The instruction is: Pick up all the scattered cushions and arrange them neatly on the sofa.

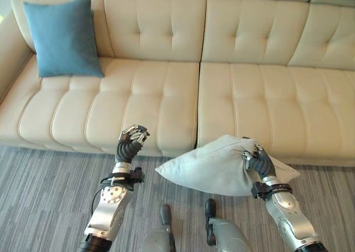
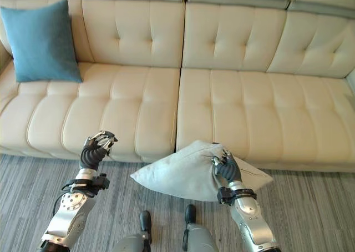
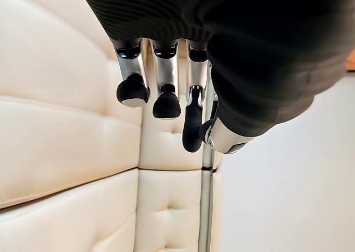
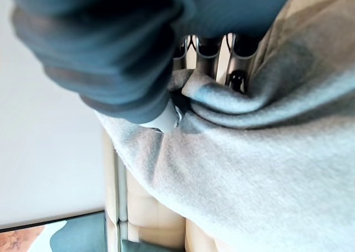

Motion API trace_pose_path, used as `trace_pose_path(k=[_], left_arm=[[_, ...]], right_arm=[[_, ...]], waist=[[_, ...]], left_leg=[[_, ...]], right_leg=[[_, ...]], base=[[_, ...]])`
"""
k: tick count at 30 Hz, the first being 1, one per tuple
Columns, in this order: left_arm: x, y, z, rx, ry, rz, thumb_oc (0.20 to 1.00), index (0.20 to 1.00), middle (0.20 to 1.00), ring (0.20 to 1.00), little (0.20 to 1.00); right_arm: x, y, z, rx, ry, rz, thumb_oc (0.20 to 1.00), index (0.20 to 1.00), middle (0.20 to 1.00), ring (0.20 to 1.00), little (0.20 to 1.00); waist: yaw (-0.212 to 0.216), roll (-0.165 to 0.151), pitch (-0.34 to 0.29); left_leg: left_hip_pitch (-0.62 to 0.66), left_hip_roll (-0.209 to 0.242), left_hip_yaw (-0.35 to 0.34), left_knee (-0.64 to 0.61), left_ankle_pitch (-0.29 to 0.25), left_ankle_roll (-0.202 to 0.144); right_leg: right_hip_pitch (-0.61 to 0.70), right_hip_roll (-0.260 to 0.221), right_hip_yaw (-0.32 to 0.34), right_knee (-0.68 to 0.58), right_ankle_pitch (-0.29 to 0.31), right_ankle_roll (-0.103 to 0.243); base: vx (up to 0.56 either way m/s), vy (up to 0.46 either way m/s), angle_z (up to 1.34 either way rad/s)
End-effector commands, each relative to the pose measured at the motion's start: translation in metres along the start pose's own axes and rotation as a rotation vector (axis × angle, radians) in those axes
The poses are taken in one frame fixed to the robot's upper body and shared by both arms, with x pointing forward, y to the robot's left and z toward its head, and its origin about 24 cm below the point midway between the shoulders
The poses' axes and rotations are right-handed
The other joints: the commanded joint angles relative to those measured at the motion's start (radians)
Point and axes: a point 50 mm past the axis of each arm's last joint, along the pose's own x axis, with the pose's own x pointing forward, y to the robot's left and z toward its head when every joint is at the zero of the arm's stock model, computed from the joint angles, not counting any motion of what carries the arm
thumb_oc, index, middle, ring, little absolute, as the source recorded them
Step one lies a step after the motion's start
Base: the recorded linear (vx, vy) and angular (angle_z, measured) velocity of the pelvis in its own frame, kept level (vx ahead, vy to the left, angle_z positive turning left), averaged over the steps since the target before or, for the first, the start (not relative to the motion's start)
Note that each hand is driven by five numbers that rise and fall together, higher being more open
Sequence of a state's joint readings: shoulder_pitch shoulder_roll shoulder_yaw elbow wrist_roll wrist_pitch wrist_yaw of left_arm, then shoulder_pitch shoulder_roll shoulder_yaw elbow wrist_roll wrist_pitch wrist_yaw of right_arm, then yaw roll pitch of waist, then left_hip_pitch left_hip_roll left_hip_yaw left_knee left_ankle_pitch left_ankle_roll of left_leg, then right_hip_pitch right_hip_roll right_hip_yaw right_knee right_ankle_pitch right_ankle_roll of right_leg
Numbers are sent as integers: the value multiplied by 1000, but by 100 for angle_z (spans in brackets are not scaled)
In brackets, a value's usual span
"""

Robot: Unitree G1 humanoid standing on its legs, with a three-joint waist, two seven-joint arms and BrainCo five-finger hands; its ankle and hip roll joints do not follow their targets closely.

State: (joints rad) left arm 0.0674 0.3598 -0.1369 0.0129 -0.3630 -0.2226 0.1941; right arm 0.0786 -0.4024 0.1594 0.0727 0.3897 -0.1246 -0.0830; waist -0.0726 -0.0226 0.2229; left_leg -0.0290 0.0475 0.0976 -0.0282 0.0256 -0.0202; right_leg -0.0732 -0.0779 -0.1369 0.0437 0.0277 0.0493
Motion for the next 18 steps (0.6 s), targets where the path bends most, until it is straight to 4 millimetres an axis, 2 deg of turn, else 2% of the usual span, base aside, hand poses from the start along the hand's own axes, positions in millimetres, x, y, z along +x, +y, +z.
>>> trace_pose_path(k=[1, 4, 5, 6, 7, 8, 9, 13, 16, 18], left_arm=[[2, 8, 3, 68, -33, 4, 200, 200, 200, 200, 200], [-6, 18, -10, 98, 33, 41, 200, 200, 200, 200, 200], [-14, 25, -20, 115, 90, 66, 551, 551, 551, 551, 551], [-14, 25, -20, 115, 90, 66, 793, 793, 793, 793, 793], [-19, 30, -29, 125, 135, 81, 950, 950, 950, 950, 950], [-30, 36, -43, 126, 212, 103, 1000, 1000, 1000, 1000, 1000], [-30, 36, -43, 126, 212, 103, 1000, 1000, 1000, 1000, 1000], [-54, 45, -82, 133, 424, 146, 1000, 1000, 1000, 1000, 1000], [-67, 42, -101, 114, 524, 157, 1000, 1000, 1000, 1000, 1000], [-79, 36, -121, 91, 631, 158, 1000, 1000, 1000, 1000, 1000]], right_arm=[[9, 12, 60, 11, -309, 82, 200, 200, 200, 200, 200], [9, 7, 63, -10, -318, 58, 200, 200, 200, 200, 200], [9, 5, 65, -20, -324, 49, 200, 200, 200, 200, 200], [9, 5, 65, -20, -324, 50, 200, 200, 200, 200, 200], [9, 4, 68, -28, -338, 46, 200, 200, 200, 200, 200], [9, 2, 71, -34, -348, 38, 200, 200, 200, 200, 200], [9, 2, 71, -34, -348, 38, 200, 200, 200, 200, 200], [15, 6, 86, -48, -409, 47, 200, 200, 200, 200, 200], [17, 13, 96, -38, -450, 74, 200, 200, 200, 200, 200], [16, 23, 102, -1, -479, 115, 200, 200, 200, 200, 200]], waist=[[3, -11, -106], [11, -11, -128], [18, -13, -137], [18, -13, -137], [23, -13, -142], [29, -16, -150], [30, -15, -149], [41, -23, -156], [47, -28, -159], [49, -36, -162]], left_leg=[[56, 1, 27, 30, -93, -48], [89, 5, 27, 8, -88, -51], [103, 7, 28, -5, -86, -52], [104, 8, 28, -7, -85, -52], [111, 9, 28, -14, -82, -53], [121, 11, 29, -24, -80, -53], [123, 11, 29, -25, -79, -53], [138, 19, 33, -42, -70, -55], [146, 22, 39, -52, -67, -56], [153, 26, 45, -57, -64, -57]], right_leg=[[15, 5, 13, -13, -24, 72], [52, 10, 5, -36, -25, 71], [70, 12, -2, -50, -25, 70], [72, 13, -2, -51, -25, 70], [81, 14, -7, -60, -23, 71], [93, 17, -12, -73, -21, 71], [94, 18, -12, -74, -21, 71], [112, 22, -14, -92, -15, 71], [121, 25, -16, -102, -13, 73], [130, 27, -20, -105, -12, 74]], base=[[69, -8, 0], [32, -4, 1], [0, 0, 0], [0, 0, 0], [16, -2, 3], [0, 0, 0], [12, -2, 6], [-1, 0, 3], [0, 0, 0], [0, 0, 0]])
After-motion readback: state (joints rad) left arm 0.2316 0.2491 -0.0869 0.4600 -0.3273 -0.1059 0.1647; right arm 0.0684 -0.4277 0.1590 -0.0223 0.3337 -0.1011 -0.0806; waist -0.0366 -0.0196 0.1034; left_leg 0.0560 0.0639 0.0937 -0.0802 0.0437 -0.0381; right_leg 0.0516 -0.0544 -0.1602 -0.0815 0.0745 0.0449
